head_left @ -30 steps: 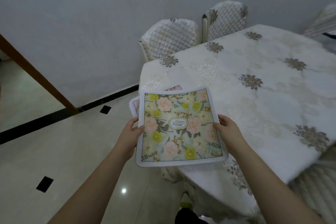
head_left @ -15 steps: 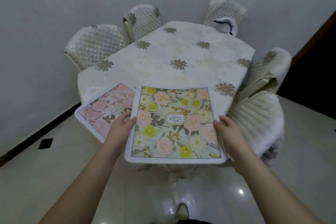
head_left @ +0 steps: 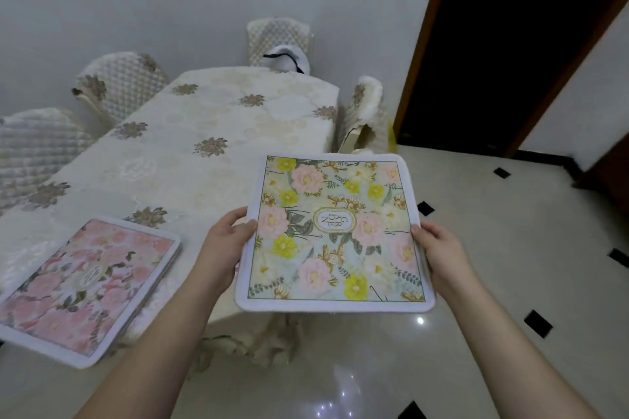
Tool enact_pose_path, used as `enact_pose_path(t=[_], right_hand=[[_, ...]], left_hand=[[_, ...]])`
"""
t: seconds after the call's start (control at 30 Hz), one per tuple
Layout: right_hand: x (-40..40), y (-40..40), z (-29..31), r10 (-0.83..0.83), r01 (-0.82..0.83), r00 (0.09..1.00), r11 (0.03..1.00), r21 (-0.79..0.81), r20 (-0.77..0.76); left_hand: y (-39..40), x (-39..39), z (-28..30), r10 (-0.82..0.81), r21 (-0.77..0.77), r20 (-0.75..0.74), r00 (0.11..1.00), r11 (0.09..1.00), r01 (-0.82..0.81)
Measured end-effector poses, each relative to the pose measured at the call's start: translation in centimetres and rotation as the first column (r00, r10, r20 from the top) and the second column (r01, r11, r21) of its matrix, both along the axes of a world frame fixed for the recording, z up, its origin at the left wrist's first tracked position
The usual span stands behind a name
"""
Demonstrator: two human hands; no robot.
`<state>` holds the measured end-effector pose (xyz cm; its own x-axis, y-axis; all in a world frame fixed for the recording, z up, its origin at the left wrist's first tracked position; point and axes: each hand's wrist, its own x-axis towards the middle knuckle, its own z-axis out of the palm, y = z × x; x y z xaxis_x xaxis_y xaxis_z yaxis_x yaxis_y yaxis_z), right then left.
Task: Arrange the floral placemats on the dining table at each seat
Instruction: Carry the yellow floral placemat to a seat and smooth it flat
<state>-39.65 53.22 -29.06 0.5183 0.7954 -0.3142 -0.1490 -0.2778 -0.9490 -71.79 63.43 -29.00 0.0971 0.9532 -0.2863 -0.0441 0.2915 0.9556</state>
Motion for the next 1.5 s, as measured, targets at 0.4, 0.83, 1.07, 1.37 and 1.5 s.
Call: enact_pose_path(t=[0.4,0.83,1.07,1.37,1.5], right_hand=[[20.2,-7.8,0.6,-0.188,0.191,0.977,0.981,0.019,-0.098],[29.5,-2.7,1.0,-0.207,0.21,0.975,0.977,0.029,-0.084],[33.7,5.2,1.7,-0.216,0.219,0.973,0.975,0.025,-0.082],[39.9,12.4,2.0,-0.255,0.258,0.963,0.966,0.021,-0.084],[44.0,15.8,1.5,-0.246,0.248,0.966,0.968,0.019,-0.081]], left_hand=[[-2.9,22.5,1.8,-0.196,-0.015,0.067,0.978,0.98,0.198],[4.7,32.1,1.0,-0.248,-0.128,0.227,0.942,0.951,0.281],[13.2,36.9,1.2,-0.246,-0.122,0.234,0.941,0.952,0.279],[21.2,43.7,2.1,-0.261,-0.106,0.204,0.943,0.952,0.287],[24.0,47.5,1.8,-0.235,-0.1,0.162,0.958,0.962,0.253]])
